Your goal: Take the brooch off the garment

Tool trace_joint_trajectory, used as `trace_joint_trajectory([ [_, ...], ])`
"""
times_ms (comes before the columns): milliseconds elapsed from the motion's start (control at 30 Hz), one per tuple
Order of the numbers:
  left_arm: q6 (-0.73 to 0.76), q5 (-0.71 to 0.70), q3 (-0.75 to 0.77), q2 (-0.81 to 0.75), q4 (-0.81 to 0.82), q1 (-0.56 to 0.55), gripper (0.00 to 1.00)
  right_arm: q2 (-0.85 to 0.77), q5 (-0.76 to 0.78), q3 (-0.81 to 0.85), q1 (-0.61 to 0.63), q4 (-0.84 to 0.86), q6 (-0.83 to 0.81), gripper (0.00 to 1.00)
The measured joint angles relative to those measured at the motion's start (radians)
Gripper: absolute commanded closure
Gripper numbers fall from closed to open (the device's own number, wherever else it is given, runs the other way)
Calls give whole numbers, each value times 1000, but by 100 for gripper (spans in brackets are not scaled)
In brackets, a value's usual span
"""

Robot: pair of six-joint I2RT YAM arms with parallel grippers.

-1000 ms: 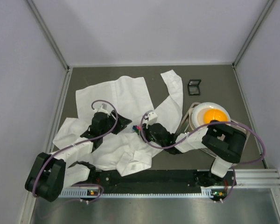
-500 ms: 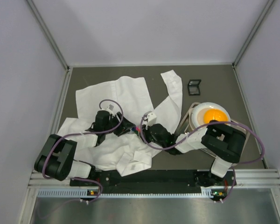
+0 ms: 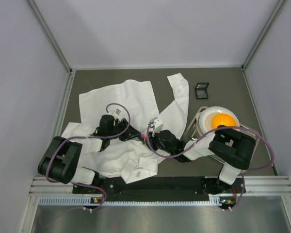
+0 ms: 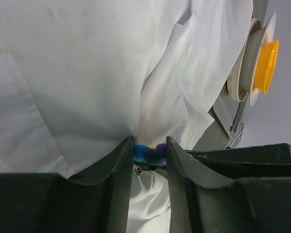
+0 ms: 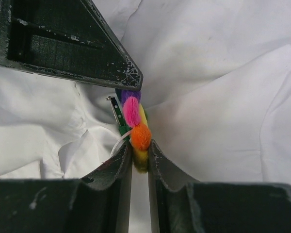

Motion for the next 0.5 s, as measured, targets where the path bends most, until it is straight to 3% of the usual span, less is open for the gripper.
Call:
trace_joint_trajectory([
  [67,-5,10,0,0,12,0,52,0,5,0,0,-4,1,86],
  [367,-61,6,-10,-48,48,2,42,25,71,24,-1,8,29,89],
  [500,-79,-25,-35,-134,32,0,28,28,116,24,-1,25,31,89],
])
